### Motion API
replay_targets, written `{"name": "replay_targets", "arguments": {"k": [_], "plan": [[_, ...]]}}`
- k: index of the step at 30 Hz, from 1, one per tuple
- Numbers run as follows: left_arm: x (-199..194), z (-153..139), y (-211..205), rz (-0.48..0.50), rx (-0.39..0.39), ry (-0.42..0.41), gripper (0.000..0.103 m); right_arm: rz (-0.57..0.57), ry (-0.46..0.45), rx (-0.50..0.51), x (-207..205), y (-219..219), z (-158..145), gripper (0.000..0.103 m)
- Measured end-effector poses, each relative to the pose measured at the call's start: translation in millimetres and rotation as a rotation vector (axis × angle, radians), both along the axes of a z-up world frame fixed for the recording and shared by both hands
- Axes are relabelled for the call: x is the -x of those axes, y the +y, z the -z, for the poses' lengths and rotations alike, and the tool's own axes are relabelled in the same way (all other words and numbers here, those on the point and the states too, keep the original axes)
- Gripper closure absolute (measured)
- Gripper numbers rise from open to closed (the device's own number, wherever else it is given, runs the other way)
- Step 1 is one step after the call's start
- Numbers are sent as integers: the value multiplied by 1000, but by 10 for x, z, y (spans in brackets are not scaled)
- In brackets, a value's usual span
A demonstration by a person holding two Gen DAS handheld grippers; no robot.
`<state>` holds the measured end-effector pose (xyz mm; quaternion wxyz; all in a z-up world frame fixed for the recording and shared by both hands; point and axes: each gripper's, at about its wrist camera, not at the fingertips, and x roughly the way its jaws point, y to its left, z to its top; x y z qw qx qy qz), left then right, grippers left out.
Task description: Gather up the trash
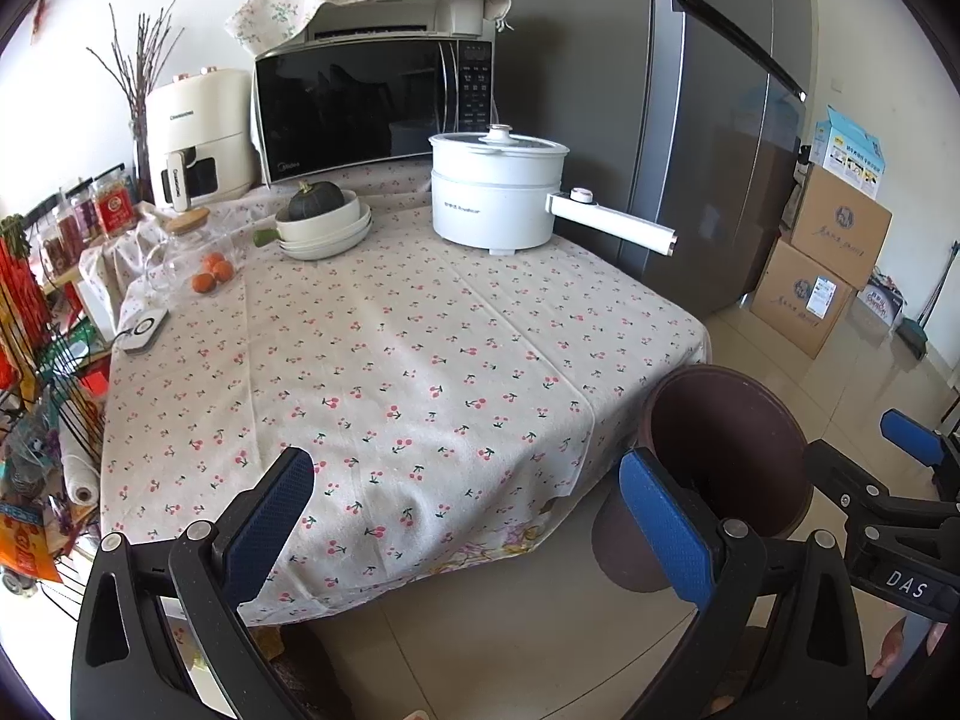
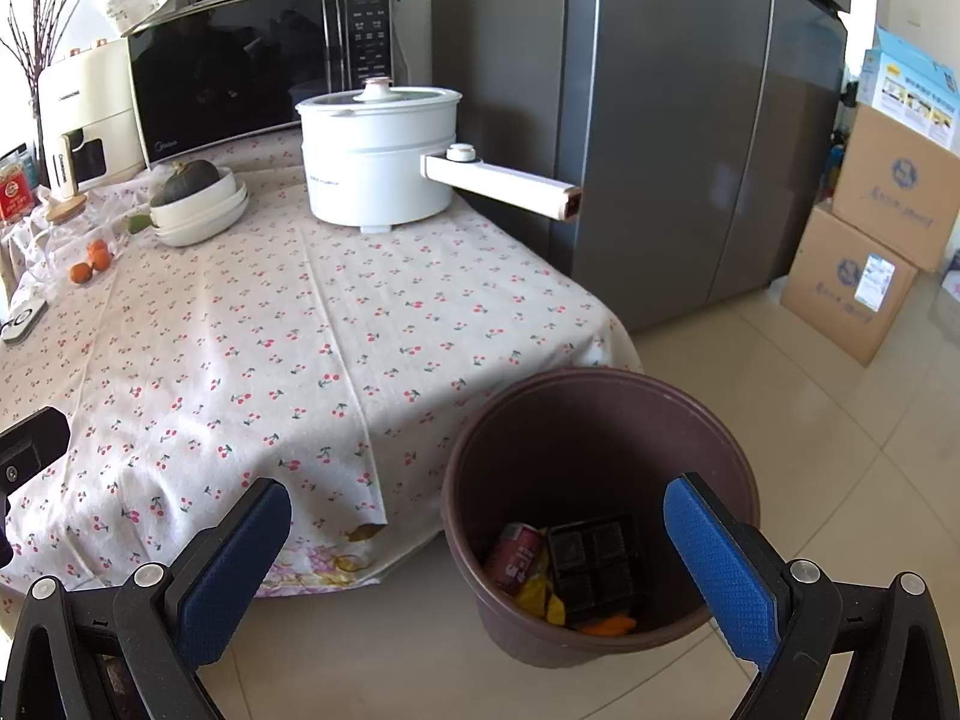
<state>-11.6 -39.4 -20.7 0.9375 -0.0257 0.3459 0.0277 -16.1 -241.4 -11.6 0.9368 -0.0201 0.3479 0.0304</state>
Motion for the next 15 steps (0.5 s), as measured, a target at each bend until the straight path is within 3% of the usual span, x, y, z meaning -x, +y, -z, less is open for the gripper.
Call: {"name": "replay_targets", "arguments": {"k": [15], "plan": [[-47,29,46,-4,37,42,0,6,-12,-7,5,-15,-11,1]]}}
